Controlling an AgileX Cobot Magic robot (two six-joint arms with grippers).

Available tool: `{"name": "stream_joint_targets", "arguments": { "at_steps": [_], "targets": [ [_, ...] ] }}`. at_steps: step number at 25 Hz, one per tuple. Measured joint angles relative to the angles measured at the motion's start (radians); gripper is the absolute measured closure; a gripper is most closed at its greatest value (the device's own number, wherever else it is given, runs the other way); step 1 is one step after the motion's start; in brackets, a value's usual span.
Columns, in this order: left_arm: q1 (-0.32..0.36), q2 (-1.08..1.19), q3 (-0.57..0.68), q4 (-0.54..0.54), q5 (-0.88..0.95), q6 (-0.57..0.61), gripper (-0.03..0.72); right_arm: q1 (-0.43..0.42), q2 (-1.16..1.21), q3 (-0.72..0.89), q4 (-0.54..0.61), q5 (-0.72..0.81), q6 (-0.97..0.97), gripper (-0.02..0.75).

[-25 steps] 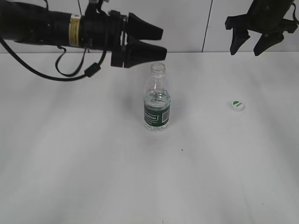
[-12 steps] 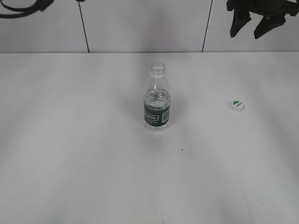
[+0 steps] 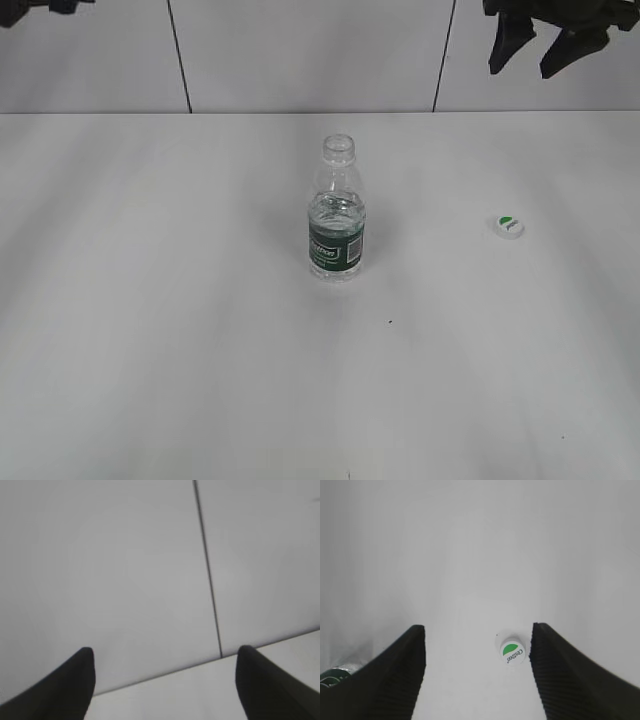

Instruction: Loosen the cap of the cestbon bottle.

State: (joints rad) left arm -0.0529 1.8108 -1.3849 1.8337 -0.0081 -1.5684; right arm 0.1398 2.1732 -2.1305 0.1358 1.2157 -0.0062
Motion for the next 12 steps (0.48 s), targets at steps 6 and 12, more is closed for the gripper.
{"name": "stream_joint_targets", "arguments": {
  "at_steps": [6,12],
  "targets": [
    [0.0,0.0,0.117,-0.004,0.139,0.002,0.165,0.0,-0.037,-0.001,0.0,0.002,0.0,0.237],
    [0.003,0.0,0.2,-0.12,0.201,0.003,0.166,0.0,-0.05,-0.001,0.003,0.003,-0.001,0.237]
  ]
}}
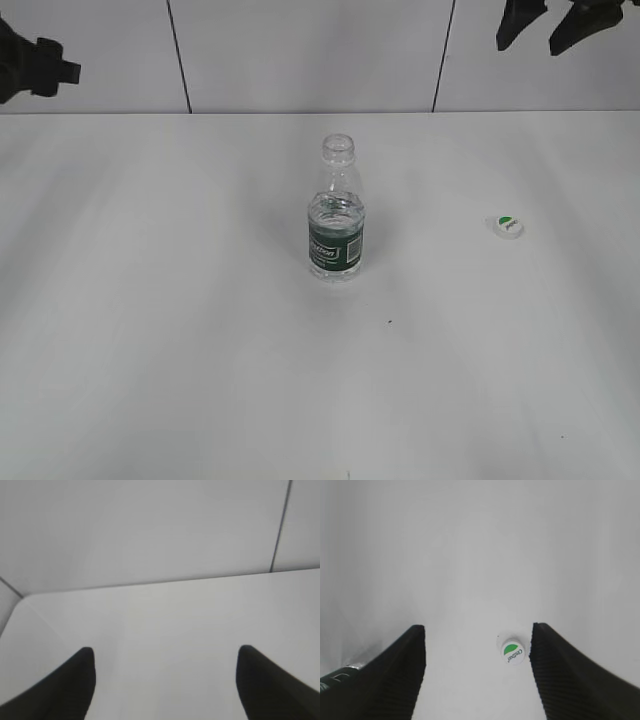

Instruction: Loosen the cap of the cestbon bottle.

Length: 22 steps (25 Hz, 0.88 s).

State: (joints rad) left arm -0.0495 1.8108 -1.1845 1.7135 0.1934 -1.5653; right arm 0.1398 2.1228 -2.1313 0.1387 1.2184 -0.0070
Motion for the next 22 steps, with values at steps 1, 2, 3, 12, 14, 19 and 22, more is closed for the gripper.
{"name": "stream_joint_targets", "arguments": {
  "at_steps": [1,2,3,12,14,19,22],
  "targets": [
    [0.0,0.0,0.008,-0.049,0.013,0.0,0.166,0.0,0.0,0.0,0.0,0.0,0.0,0.237],
    [0.0,0.0,0.01,-0.113,0.034,0.008,0.166,0.0,0.0,0.0,0.0,0.0,0.0,0.237],
    [0.0,0.0,0.01,-0.184,0.062,0.041,0.166,0.0,0.0,0.0,0.0,0.0,0.0,0.237],
    [0.0,-0.001,0.01,-0.819,0.285,0.735,0.166,0.001,0.0,0.0,0.0,0.0,-0.003,0.237],
    [0.0,-0.005,0.005,-0.982,0.324,0.881,0.166,0.001,0.0,0.0,0.0,0.0,-0.008,0.237],
    [0.0,-0.024,-0.088,-1.352,0.49,1.194,0.166,0.001,0.0,0.0,0.0,0.0,-0.018,0.237],
    [0.0,-0.025,-0.167,-1.544,0.61,1.328,0.166,0.001,0.0,0.0,0.0,0.0,-0.019,0.237]
  ]
}}
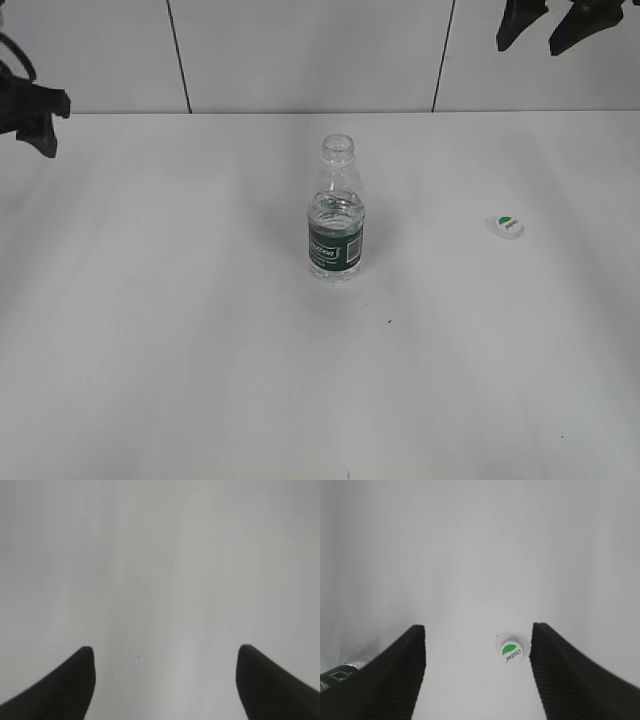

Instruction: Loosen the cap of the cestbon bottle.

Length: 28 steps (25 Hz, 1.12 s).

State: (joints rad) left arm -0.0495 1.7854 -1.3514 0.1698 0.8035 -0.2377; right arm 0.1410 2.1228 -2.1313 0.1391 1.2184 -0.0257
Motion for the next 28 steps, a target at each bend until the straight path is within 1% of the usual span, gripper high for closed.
{"name": "stream_joint_targets", "arguments": {
  "at_steps": [3,6,10,14,18,23,28],
  "targets": [
    [0.0,0.0,-0.081,-0.112,0.108,0.064,0.168,0.0,-0.002,0.0,0.0,0.0,0.0,0.237],
    [0.0,-0.002,-0.149,-0.17,0.192,0.088,0.168,0.0,-0.023,0.0,0.0,0.0,-0.002,0.237],
    [0.0,-0.005,-0.187,-0.177,0.295,0.136,0.169,0.0,-0.089,0.019,0.0,0.001,-0.002,0.237],
    [0.0,-0.005,-0.191,-0.176,0.392,0.162,0.179,0.0,-0.188,0.118,0.0,0.0,-0.003,0.237],
    [0.0,-0.008,-0.194,-0.157,0.412,0.197,0.203,0.0,-0.305,0.261,-0.005,0.0,-0.003,0.237],
    [0.0,-0.038,-0.194,-0.151,0.415,0.21,0.206,0.0,-0.47,0.431,-0.036,0.002,-0.003,0.237],
    [0.0,-0.113,-0.19,-0.153,0.417,0.213,0.207,0.0,-0.637,0.585,-0.06,0.002,-0.003,0.237]
  ]
}}
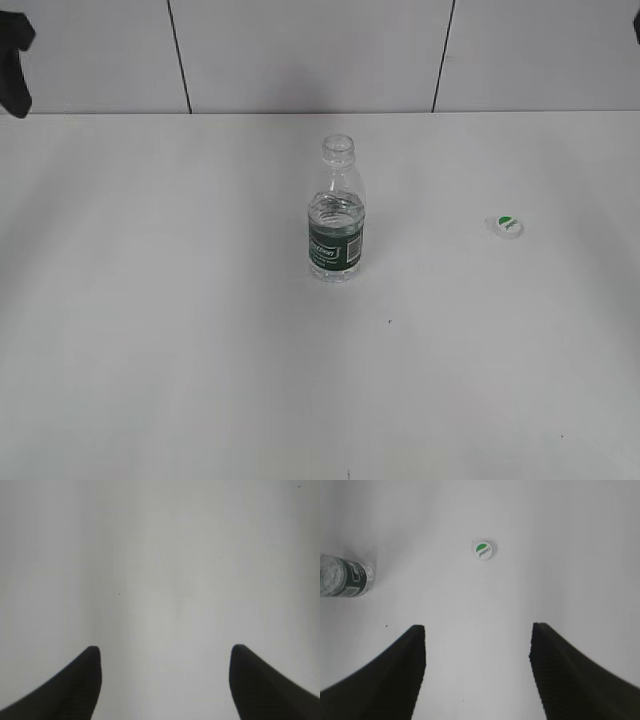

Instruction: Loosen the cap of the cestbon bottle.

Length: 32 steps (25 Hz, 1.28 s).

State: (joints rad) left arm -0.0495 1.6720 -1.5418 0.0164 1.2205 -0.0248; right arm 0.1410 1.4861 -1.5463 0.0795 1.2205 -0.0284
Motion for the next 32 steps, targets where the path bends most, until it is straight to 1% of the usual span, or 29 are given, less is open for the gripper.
{"name": "stream_joint_targets", "arguments": {
  "at_steps": [5,14,24,28,32],
  "targets": [
    [0.0,-0.121,0.084,0.002,-0.001,0.0,0.207,0.0,-0.17,0.166,0.0,0.001,0.0,0.237],
    [0.0,-0.42,0.372,0.045,0.0,0.0,0.209,0.0,-0.465,0.438,-0.001,0.001,0.002,0.237],
    [0.0,-0.88,0.702,0.046,-0.032,0.001,0.209,0.0,-0.825,0.705,-0.003,0.002,0.002,0.237],
    [0.0,-1.051,0.801,0.046,-0.046,0.001,0.209,0.0,-0.957,0.795,-0.004,0.002,0.003,0.237],
    [0.0,-1.236,0.873,0.045,-0.076,0.001,0.213,0.0,-1.076,0.863,-0.005,0.002,0.003,0.237]
  ]
}}
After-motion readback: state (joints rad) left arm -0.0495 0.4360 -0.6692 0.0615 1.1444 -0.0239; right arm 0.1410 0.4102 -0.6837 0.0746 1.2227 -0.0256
